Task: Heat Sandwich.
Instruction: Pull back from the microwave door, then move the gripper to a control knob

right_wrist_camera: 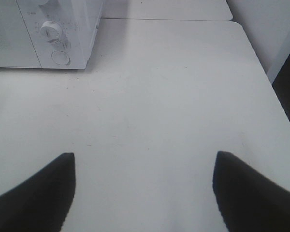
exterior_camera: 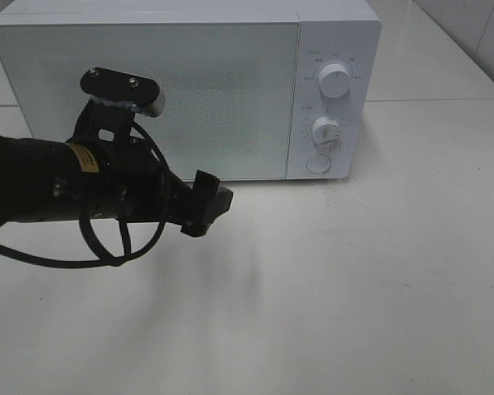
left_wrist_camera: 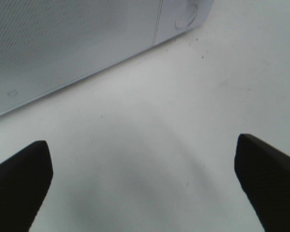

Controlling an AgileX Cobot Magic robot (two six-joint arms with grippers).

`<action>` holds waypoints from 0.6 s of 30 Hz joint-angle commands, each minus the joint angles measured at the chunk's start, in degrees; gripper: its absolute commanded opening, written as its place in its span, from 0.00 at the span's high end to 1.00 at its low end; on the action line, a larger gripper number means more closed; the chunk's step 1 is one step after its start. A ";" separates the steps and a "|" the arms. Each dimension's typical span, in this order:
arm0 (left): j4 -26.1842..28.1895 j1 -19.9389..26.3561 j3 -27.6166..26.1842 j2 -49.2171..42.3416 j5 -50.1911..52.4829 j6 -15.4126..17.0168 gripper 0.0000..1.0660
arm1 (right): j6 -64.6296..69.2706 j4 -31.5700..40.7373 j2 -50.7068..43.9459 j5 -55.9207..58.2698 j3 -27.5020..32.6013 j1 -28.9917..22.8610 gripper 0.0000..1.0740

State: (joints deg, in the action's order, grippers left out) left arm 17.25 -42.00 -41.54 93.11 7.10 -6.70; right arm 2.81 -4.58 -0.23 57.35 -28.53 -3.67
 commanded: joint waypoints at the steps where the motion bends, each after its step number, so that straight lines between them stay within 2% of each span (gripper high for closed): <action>1: 0.00 0.63 -0.80 -1.09 -5.39 0.06 0.08 | -0.11 0.06 -1.60 -0.29 0.06 0.40 0.30; 5: -0.57 4.87 -3.21 -2.81 -25.32 0.06 0.08 | -0.11 0.06 -1.60 -0.29 0.06 0.40 0.30; 8: -1.49 5.90 -4.01 -3.72 -30.65 0.06 0.08 | -0.11 0.06 -1.60 -0.29 0.06 0.40 0.30; 10: -3.72 7.39 -5.39 -5.56 -40.16 0.06 0.08 | -0.11 0.06 -1.60 -0.29 0.06 0.40 0.30; 15: -4.81 10.20 -5.50 -9.40 -46.75 0.29 0.08 | -0.11 0.06 -1.60 -0.29 0.06 0.40 0.30; 18: -4.81 14.04 -5.50 -12.72 -49.79 0.46 0.08 | -0.11 0.06 -1.60 -0.29 0.06 0.40 0.30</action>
State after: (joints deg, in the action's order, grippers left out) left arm 12.61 -27.79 -46.70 80.96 -41.94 -6.70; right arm 2.81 -4.58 -0.23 57.35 -28.53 -3.67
